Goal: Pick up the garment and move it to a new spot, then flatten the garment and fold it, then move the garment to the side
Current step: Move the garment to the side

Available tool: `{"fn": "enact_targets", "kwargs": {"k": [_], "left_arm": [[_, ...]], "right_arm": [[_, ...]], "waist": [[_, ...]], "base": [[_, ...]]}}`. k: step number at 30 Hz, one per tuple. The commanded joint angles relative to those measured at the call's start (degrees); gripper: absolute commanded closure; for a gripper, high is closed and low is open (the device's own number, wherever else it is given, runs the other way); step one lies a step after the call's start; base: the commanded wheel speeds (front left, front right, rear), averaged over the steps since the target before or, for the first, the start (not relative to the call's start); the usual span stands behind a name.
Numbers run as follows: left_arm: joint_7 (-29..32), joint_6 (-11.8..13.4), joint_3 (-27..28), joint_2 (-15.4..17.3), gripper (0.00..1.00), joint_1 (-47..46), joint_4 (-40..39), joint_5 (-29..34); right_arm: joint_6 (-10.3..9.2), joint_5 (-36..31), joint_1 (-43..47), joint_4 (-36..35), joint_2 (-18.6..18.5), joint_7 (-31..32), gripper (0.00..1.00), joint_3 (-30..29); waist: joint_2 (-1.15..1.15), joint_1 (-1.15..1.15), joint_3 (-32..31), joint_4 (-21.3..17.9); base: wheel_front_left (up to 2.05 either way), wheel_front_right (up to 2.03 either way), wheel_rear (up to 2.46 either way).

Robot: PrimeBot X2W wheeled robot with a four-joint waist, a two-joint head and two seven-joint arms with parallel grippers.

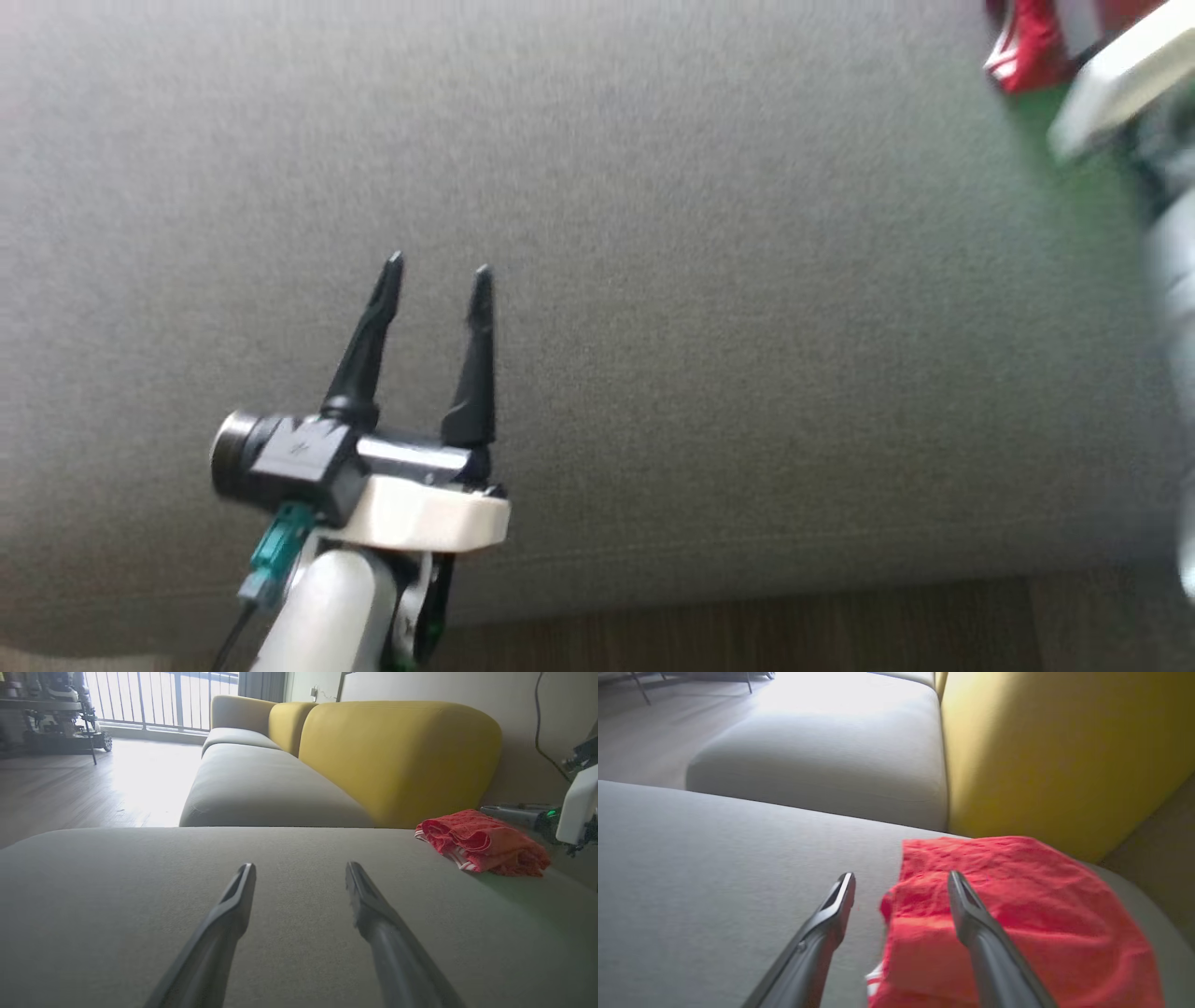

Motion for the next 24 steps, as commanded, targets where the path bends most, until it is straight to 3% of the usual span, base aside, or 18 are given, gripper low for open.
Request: {"fn": "enact_targets", "kwargs": {"k": [1,5,13,18,24], "left_arm": [[-0.3,0.9,2.3,-0.1,0.0,0.4,-1.5,-0.9],[-0.3,3.1,4.0,-0.1,0.0,3.0,-0.4,-3.8],[-0.3,5.8,7.2,-0.1,0.0,8.0,1.9,-8.7],[-0.3,7.3,9.9,-0.1,0.0,11.7,0.8,-5.7],[-0.3,5.7,12.0,-0.1,0.0,16.0,-2.1,-1.6]], "right_arm": [[-0.02,0.9,2.7,-3.5,2.1,-0.8,0.0,1.0],[-0.02,5.1,14.7,-18.2,6.9,-1.0,0.0,3.0],[-0.02,8.7,43.2,-46.5,11.0,-1.0,0.0,4.4],[-0.02,5.3,55.2,-58.4,12.6,-1.0,0.0,1.1],[-0.02,3.6,65.8,-70.6,14.1,-1.0,0.0,-5.1]], "waist": [[-0.01,0.0,-3.8,-0.4],[-0.01,0.0,-8.3,-0.7],[-0.01,0.0,-16.9,-0.2],[-0.01,0.0,-21.6,0.1],[-0.01,0.0,-25.0,0.7]], "base": [[0.0,0.0,0.0],[0.0,0.0,0.0],[0.0,0.0,0.0],[0.0,0.0,0.0],[0.0,0.0,0.0]]}}
